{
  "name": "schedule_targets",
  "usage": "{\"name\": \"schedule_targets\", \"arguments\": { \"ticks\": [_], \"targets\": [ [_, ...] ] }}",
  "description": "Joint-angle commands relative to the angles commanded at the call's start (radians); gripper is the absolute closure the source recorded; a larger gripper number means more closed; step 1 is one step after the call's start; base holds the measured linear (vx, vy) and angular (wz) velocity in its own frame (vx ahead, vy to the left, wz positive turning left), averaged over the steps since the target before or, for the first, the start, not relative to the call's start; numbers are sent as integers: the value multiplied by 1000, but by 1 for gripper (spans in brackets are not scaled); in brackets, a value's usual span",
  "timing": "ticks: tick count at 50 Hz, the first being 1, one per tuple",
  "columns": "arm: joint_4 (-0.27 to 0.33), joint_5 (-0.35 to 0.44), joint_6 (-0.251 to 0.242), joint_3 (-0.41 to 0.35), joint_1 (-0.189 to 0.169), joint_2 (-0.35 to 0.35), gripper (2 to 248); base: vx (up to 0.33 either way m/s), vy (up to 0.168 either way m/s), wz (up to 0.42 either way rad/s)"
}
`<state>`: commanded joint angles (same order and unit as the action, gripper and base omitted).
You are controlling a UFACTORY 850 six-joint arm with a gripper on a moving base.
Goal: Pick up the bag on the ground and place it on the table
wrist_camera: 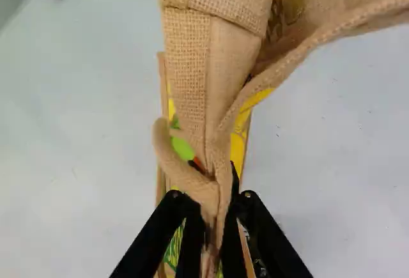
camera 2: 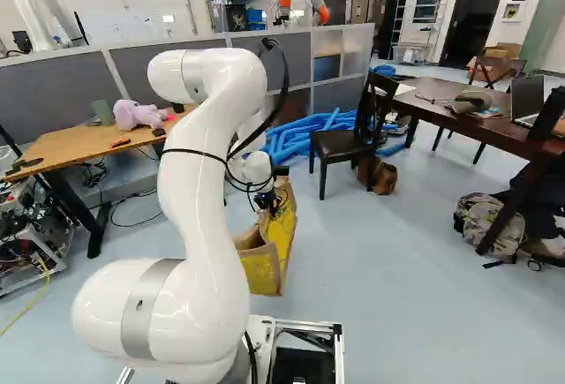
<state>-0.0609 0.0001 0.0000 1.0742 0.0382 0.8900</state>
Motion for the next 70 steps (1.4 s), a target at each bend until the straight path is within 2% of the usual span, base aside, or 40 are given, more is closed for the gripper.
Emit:
{"name": "schedule_targets", "arguments": {
  "ticks": [70],
  "targets": [
    [0,-99,0,-175,0,-283,222,0,0,0]
  ]
}}
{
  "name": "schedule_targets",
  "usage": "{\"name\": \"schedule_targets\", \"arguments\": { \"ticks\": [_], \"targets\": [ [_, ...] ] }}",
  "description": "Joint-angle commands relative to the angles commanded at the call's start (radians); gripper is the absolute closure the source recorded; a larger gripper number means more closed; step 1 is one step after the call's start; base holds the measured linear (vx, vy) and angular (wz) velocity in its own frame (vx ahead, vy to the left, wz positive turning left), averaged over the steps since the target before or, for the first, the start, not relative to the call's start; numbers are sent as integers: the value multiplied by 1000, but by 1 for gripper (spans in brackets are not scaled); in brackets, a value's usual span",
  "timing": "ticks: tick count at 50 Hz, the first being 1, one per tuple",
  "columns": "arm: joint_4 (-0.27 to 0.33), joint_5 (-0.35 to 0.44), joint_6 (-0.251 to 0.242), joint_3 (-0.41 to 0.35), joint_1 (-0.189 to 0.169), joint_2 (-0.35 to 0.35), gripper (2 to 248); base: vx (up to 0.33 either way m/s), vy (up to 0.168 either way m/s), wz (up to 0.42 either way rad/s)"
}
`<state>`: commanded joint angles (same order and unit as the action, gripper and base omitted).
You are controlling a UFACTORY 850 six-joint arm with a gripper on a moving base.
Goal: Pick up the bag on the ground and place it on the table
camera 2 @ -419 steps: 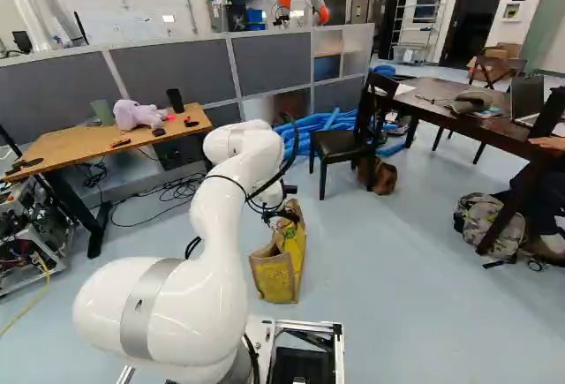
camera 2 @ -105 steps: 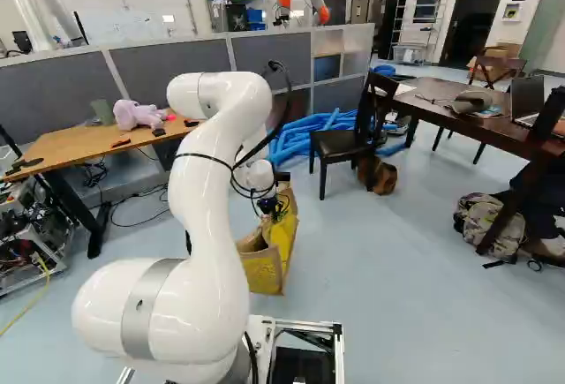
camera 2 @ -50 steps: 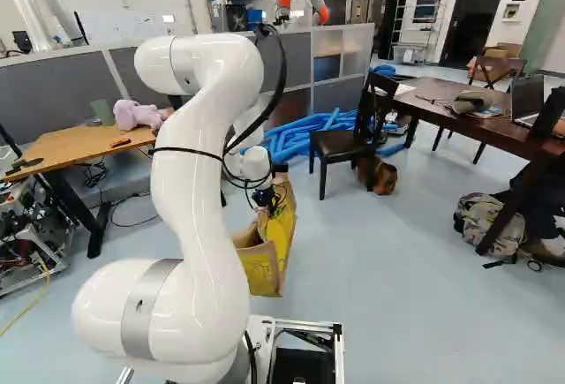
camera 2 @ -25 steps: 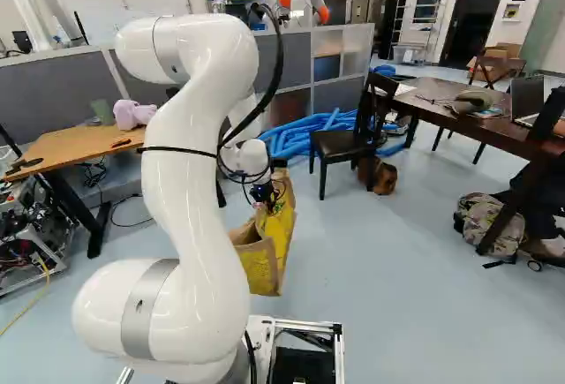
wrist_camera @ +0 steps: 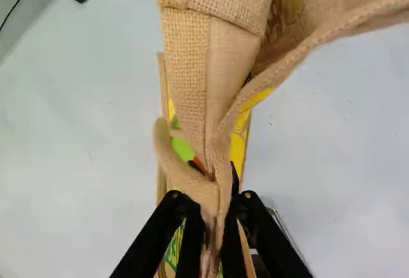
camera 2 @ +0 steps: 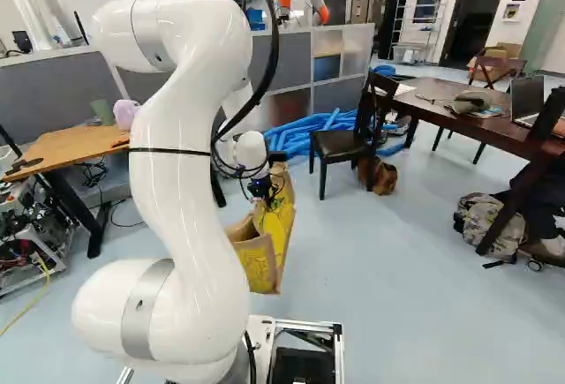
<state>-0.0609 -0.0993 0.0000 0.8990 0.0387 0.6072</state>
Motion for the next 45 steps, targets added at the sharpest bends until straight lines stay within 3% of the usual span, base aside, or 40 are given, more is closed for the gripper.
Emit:
{"name": "schedule_targets", "arguments": {
  "ticks": [45],
  "targets": [
    [0,-97,0,-90,0,-187,222,0,0,0]
  ]
}}
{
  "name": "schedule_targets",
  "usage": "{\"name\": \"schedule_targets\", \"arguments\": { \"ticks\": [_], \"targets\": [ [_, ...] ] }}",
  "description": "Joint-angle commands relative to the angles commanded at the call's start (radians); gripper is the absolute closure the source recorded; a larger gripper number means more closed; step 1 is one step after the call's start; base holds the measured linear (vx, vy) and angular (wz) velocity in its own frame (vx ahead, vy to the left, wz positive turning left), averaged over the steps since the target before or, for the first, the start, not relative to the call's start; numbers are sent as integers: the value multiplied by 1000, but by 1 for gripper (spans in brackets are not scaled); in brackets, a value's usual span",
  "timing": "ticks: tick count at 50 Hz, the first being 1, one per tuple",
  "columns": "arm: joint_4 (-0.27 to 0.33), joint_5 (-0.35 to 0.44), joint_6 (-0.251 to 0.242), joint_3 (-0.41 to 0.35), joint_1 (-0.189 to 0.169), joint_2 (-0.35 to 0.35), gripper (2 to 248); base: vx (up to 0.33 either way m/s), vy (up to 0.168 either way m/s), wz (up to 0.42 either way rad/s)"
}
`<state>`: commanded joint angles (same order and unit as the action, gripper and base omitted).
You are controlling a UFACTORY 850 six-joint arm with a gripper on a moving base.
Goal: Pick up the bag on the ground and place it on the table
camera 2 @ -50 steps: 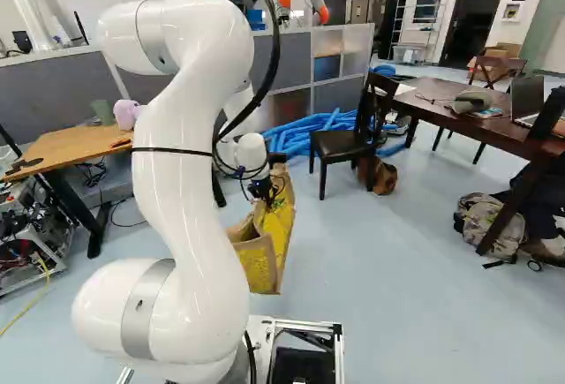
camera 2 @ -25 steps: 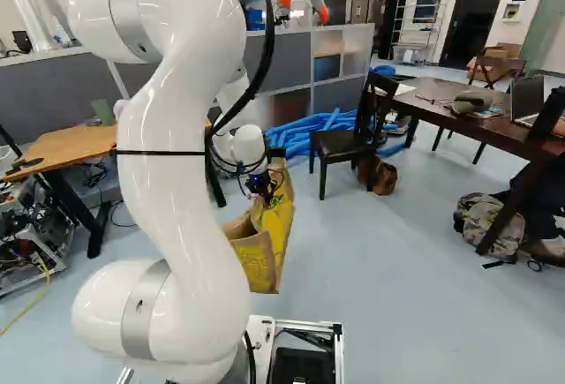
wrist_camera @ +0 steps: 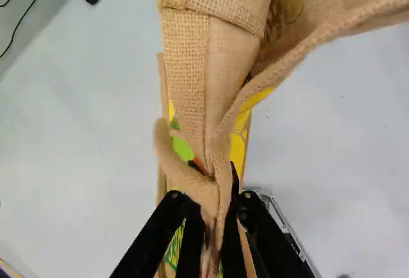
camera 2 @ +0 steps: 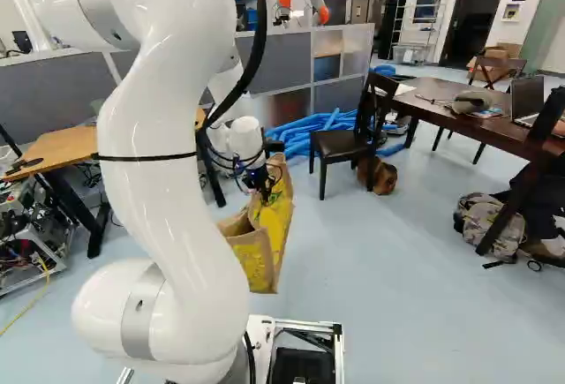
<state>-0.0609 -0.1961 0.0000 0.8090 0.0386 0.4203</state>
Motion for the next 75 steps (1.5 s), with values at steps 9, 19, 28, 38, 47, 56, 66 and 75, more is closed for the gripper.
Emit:
{"name": "schedule_targets", "arguments": {
  "ticks": [9,19,28,38,47,56,66,75],
  "targets": [
    [0,-23,0,-13,0,-36,222,0,0,0],
    [0,-52,0,-24,0,-74,222,0,0,0],
    [0,-80,0,-31,-1,-106,222,0,0,0],
    [0,-112,0,-36,-2,-141,222,0,0,0],
    [0,-140,0,-39,-6,-172,222,0,0,0],
    [0,-169,0,-41,-12,-202,222,0,0,0],
    [0,-201,0,-42,-18,-234,222,0,0,0],
    [0,-229,0,-40,-24,-262,222,0,0,0]
  ]
}}
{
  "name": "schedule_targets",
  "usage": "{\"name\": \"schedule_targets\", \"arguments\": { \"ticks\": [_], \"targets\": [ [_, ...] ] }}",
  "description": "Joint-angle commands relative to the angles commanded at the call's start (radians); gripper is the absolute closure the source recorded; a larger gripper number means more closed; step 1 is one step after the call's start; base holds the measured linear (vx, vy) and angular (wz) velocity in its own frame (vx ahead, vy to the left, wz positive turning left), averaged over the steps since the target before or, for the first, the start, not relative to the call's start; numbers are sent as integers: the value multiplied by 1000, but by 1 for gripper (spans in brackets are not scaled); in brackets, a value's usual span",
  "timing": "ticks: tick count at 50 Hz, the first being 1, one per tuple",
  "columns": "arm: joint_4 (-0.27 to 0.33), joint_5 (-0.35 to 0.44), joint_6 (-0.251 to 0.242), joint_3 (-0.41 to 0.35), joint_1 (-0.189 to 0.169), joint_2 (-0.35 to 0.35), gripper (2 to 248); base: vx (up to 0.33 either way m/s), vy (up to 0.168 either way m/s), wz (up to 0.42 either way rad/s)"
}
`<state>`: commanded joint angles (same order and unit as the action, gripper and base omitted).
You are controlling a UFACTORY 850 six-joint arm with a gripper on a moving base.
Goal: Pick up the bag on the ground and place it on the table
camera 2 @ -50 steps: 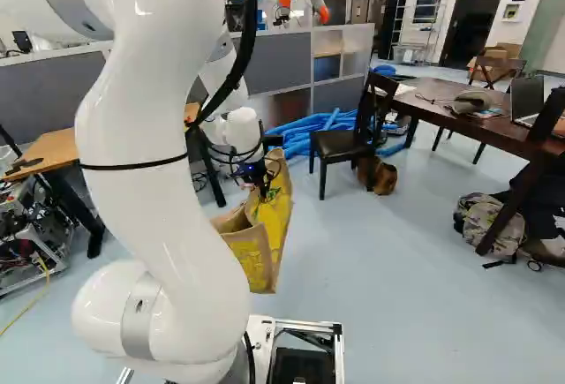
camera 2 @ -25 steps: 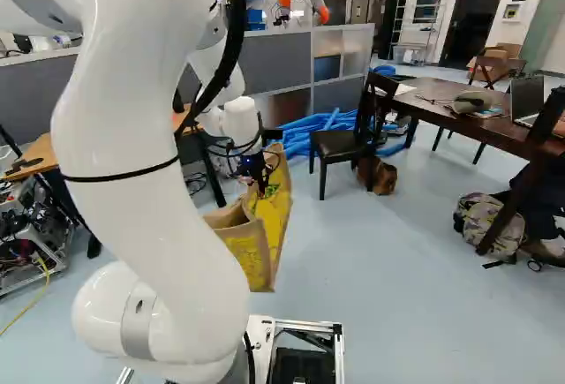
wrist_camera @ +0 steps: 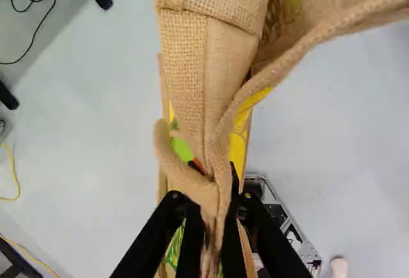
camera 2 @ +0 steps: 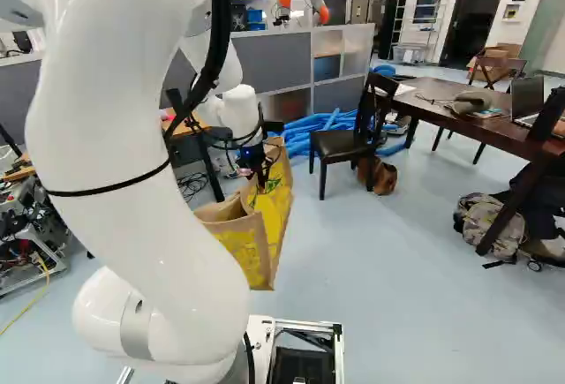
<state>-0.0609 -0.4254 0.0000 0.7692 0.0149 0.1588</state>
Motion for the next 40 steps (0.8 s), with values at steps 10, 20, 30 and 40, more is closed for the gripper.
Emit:
{"name": "schedule_targets", "arguments": {
  "ticks": [10,20,30,40],
  "targets": [
    [0,-32,0,7,-9,-26,222,0,0,0],
    [0,-63,0,16,-18,-50,222,0,0,0],
    [0,-94,0,28,-28,-72,222,0,0,0],
    [0,-120,0,41,-36,-92,222,0,0,0]
  ]
}}
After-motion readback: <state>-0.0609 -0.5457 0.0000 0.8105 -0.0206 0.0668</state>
